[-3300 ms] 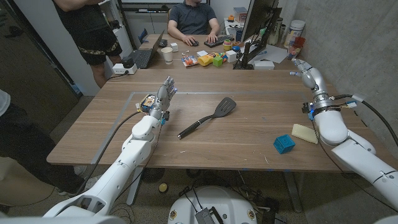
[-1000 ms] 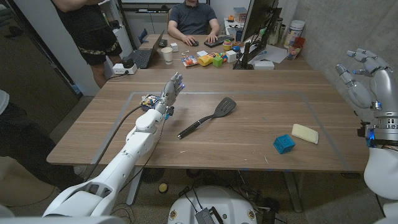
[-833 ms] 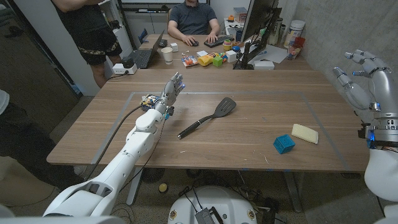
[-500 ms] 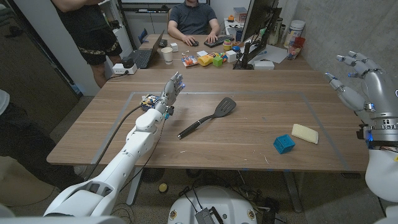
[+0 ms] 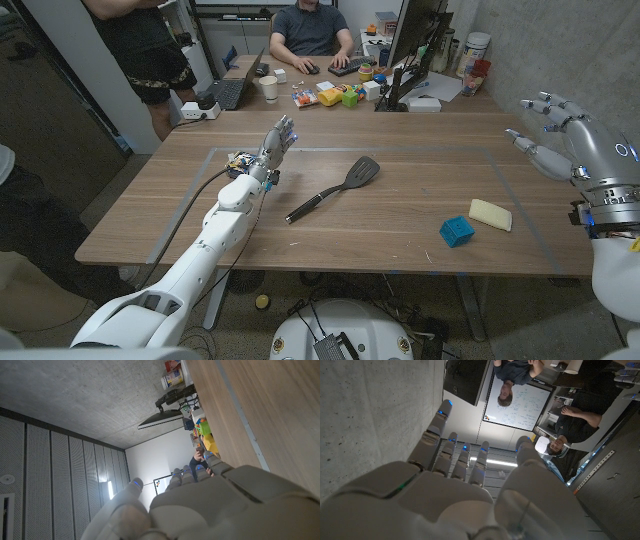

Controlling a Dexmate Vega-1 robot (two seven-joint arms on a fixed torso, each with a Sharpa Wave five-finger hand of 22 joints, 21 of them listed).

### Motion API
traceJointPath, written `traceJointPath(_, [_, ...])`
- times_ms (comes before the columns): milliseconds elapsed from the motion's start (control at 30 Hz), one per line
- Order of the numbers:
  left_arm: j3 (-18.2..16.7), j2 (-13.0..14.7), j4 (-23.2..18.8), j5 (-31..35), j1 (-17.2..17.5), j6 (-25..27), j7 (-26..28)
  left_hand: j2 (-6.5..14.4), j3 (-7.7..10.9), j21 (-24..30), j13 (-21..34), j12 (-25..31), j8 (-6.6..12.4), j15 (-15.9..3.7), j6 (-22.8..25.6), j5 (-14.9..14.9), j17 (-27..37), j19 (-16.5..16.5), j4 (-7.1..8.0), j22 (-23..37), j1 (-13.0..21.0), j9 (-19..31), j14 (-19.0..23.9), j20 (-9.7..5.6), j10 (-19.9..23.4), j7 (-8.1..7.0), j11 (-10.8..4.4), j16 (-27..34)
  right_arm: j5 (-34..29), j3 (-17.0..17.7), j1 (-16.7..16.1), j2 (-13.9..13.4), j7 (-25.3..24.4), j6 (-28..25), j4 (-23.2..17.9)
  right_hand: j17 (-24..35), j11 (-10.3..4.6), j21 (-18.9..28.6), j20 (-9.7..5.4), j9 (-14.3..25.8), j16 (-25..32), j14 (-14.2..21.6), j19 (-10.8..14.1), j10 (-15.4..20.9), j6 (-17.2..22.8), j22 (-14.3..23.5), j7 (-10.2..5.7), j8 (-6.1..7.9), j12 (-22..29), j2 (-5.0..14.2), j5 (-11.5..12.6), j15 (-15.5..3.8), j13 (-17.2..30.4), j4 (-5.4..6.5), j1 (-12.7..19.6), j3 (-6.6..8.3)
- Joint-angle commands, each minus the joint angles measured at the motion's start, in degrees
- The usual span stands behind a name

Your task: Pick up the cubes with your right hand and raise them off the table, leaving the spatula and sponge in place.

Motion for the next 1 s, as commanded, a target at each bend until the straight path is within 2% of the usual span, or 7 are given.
traceJointPath(33, [-0.06, 0.10, -0.75, 0.11, 0.42, 0.60, 0.30, 5.28, -0.02, 0.36, 0.30, 0.27, 0.30, -0.20, -0.28, 0.36, 0.13, -0.21, 0.23, 0.24, -0.29, 0.10, -0.55, 0.12, -0.36, 0.18, -0.27, 0.38, 1.04, 0.00, -0.23, -2.94, 9.43, -1.65, -0.89, 0.15, -0.05, -0.73, 0.38, 0.31, -0.15, -1.02, -1.45, -0.64, -0.63, 0.00, -0.28, -0.15, -0.01, -0.15, 0.36, 0.64, 0.16, 0.26, 1.63, -0.26])
traceJointPath(233, [-0.03, 0.15, -0.85, 0.07, 0.45, 0.56, 0.25, 5.28, -0.05, 0.37, 0.30, 0.28, 0.31, -0.21, -0.26, 0.36, 0.13, -0.19, 0.23, 0.24, -0.30, 0.10, -0.54, 0.10, -0.33, 0.20, -0.26, 0.38, 2.38, 0.21, -0.33, -4.84, 15.90, -3.19, -1.82, 0.19, -1.17, -0.87, 0.61, 0.38, -0.32, -2.77, -2.25, -2.61, -2.54, -0.06, -1.07, -0.50, -0.27, -0.79, 0.46, 0.01, 0.19, 0.51, 2.77, -0.61])
traceJointPath(333, [-0.01, 0.16, -0.91, 0.11, 0.48, 0.59, 0.36, 5.28, -0.07, 0.37, 0.30, 0.27, 0.30, -0.20, -0.27, 0.37, 0.13, -0.20, 0.23, 0.24, -0.31, 0.10, -0.53, 0.10, -0.35, 0.20, -0.24, 0.39, 2.62, 0.27, -0.34, -5.10, 17.42, -3.63, -2.08, 0.20, -1.55, -0.89, 0.76, 0.40, -0.24, -3.17, -2.55, -3.21, -3.29, -0.08, -1.45, -0.58, -0.25, -1.00, 0.49, -0.13, 0.19, 0.61, 3.16, -0.78])
traceJointPath(567, [0.02, 0.25, -1.15, 0.09, 0.60, 0.62, 0.43, 5.28, -0.10, 0.37, 0.30, 0.26, 0.29, -0.22, -0.30, 0.38, 0.13, -0.24, 0.24, 0.24, -0.31, 0.10, -0.54, 0.08, -0.39, 0.19, -0.20, 0.39, 2.67, 0.21, -0.34, -6.43, 22.27, -5.38, -2.72, 0.21, -1.74, -0.86, 0.87, 0.42, -0.14, -3.46, -2.68, -3.73, -3.84, -0.11, -1.96, -0.56, -0.20, -0.97, 0.55, -0.42, 0.20, 0.66, 3.81, -0.79])
traceJointPath(700, [0.06, 0.34, -1.39, 0.08, 0.71, 0.78, 0.50, 5.28, -0.11, 0.38, 0.30, 0.24, 0.30, -0.22, -0.30, 0.38, 0.13, -0.21, 0.24, 0.24, -0.32, 0.10, -0.52, 0.10, -0.42, 0.18, -0.27, 0.40, 1.63, -0.33, -0.25, -6.81, 23.57, -6.49, -2.79, 0.25, -2.09, -1.08, 2.02, 0.47, -0.49, -6.20, -4.16, -5.59, -4.50, -0.14, -2.05, -0.28, -0.24, -0.90, 0.56, 0.36, 0.22, 0.98, 4.91, -1.08])
traceJointPath(933, [0.14, 0.47, -1.74, 0.04, 0.94, 0.87, 0.58, 5.27, -0.14, 0.38, 0.30, 0.26, 0.30, -0.20, -0.28, 0.39, 0.13, -0.21, 0.24, 0.24, -0.33, 0.10, -0.53, 0.07, -0.38, 0.18, -0.23, 0.40, -0.46, -1.30, -0.27, -7.89, 25.33, -7.88, -2.90, 0.28, -2.46, -1.29, 2.85, 0.49, -0.36, -7.51, -5.58, -7.01, -4.39, -0.16, -2.54, 0.00, -0.23, -0.73, 0.56, 0.38, 0.23, 1.20, 5.52, -1.31])
traceJointPath(1000, [0.13, 0.51, -1.82, -0.01, 1.00, 0.86, 0.58, 5.27, -0.15, 0.39, 0.30, 0.25, 0.30, -0.24, -0.28, 0.39, 0.13, -0.20, 0.24, 0.24, -0.33, 0.10, -0.50, 0.05, -0.40, 0.14, -0.21, 0.41, -0.93, -1.59, -0.15, -8.49, 26.92, -8.81, -3.09, 0.30, -2.95, -1.26, 2.83, 0.51, -0.25, -7.67, -5.86, -6.69, -3.92, -0.16, -2.59, 0.22, 0.04, -0.69, 0.54, 0.33, 0.23, 1.31, 5.60, -1.44])
